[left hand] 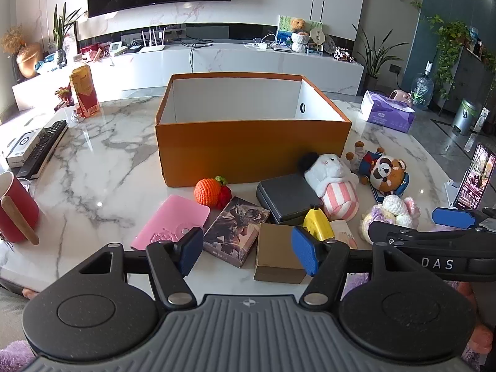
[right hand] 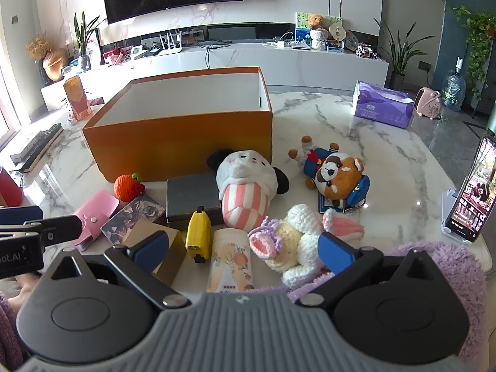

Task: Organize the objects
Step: 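Move left tool to pink wallet while right tool moves to anime card box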

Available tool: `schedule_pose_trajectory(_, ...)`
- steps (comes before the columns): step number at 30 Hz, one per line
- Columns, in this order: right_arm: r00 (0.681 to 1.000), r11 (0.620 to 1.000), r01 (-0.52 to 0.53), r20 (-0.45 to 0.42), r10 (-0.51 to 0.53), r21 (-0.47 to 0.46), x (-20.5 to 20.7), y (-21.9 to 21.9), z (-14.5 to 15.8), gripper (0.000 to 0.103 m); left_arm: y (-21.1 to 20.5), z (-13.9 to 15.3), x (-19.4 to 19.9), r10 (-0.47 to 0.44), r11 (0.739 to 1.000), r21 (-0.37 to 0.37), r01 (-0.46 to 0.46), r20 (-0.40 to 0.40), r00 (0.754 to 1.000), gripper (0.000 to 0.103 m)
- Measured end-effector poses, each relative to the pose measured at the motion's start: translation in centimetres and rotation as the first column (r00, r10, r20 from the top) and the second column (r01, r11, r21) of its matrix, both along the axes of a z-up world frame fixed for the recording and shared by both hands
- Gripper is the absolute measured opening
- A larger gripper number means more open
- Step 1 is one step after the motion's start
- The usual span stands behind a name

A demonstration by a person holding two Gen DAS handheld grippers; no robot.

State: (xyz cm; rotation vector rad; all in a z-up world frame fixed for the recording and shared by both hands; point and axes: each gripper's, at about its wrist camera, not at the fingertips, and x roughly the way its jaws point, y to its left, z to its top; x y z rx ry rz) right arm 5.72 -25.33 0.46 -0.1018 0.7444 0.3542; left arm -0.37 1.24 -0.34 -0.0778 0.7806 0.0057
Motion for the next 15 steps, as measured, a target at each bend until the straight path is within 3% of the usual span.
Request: schedule_pose_trajectory(15, 0.998, 0.999, -0.024, -0.05, 0.023, -0.029, 0.85, 0.69, -0.46, 0.102, 0.48, -0.68, 0.46, -0.005, 1.0, -0.025, 0.004, -0.031, 1.0, 0.075)
